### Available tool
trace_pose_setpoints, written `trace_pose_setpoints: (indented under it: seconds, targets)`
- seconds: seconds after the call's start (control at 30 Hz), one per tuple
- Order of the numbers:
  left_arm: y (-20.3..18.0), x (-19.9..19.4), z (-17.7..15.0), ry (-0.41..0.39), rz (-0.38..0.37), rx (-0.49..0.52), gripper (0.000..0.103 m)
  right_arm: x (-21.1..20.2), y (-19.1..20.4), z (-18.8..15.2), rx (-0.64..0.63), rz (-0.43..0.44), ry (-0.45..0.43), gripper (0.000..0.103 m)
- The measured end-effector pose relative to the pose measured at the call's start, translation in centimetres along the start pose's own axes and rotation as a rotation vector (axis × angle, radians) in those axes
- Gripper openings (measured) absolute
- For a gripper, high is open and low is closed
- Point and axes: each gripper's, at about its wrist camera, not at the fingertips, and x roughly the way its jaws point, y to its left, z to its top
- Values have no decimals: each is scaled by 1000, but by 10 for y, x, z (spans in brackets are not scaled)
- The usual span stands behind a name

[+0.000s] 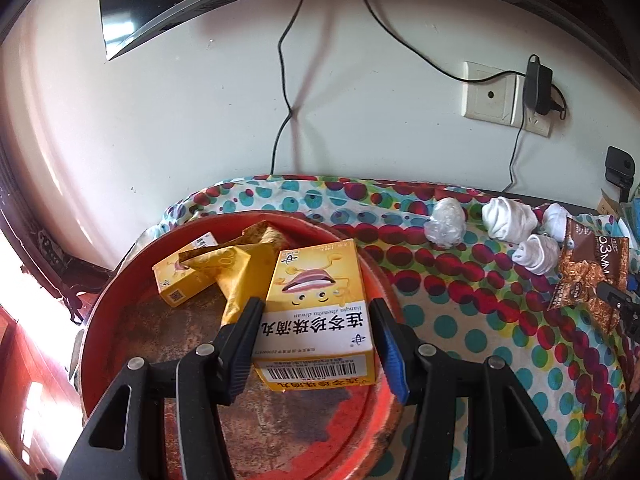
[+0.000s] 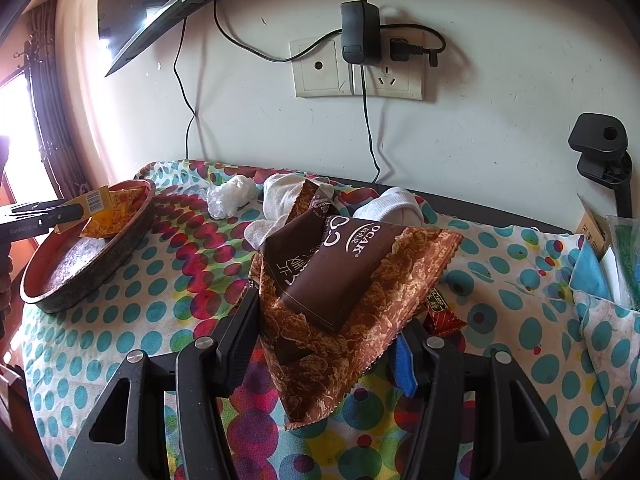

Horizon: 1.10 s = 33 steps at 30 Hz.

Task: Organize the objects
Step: 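Lower the large yellow box into the red tray and open the left gripper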

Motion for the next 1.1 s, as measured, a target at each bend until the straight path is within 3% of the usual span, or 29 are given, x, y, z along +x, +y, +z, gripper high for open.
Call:
trace_pose_setpoints:
  seconds: [0.33,0.7,1.1]
  targets:
    - [52,18,-10,47,57,-35,54,1,-1,-1,2,-7,7,55]
    - [73,28,-19,79,39,-55,52,2,-1,0,-3,-18,12,55]
    - [107,44,-28,148,87,-126,52,2,-1,1,-4,-18,13,55]
